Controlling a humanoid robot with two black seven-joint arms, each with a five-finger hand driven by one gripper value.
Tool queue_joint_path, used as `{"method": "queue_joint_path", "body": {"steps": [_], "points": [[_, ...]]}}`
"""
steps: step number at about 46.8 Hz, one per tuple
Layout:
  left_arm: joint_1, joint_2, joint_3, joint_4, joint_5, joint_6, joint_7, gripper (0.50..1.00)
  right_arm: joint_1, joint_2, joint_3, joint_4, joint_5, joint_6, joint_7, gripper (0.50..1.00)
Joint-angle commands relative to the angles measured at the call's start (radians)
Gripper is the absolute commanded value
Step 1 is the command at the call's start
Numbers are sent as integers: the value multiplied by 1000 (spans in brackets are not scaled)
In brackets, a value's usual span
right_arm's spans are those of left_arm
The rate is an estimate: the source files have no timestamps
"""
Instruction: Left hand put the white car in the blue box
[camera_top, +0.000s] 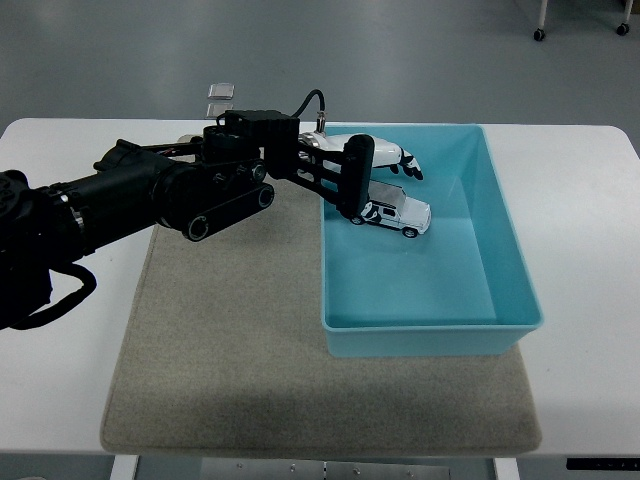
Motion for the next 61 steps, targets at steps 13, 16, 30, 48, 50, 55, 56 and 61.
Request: {"method": "queue_joint_path", "body": {"steps": [13, 16, 30, 48, 50, 55, 56, 61], "points": [[-49, 0, -41, 2, -15, 0, 1, 883, 0, 0, 0, 0, 0, 0, 0, 936], [-53, 1, -55, 2, -15, 0, 1, 889, -2, 0, 0, 0, 0, 0, 0, 936], [-76, 4, -98, 78, -27, 72, 0, 996, 0, 0, 0, 0, 0, 0, 0, 936], [-93, 6, -96, 209, -203, 109, 0, 996, 0, 0, 0, 0, 0, 0, 0, 936], [-93, 6, -98, 233, -222, 109, 0, 996, 0, 0, 0, 0, 0, 0, 0, 936], [-91, 4, -98, 284, -309, 109, 0, 996, -2, 0, 0, 0, 0, 0, 0, 936], [-91, 4, -96, 295, -332, 109, 0, 996, 0, 0, 0, 0, 0, 0, 0, 936], [-82, 1, -96, 351, -439, 107, 0, 996, 0, 0, 0, 0, 0, 0, 0, 936]]}}
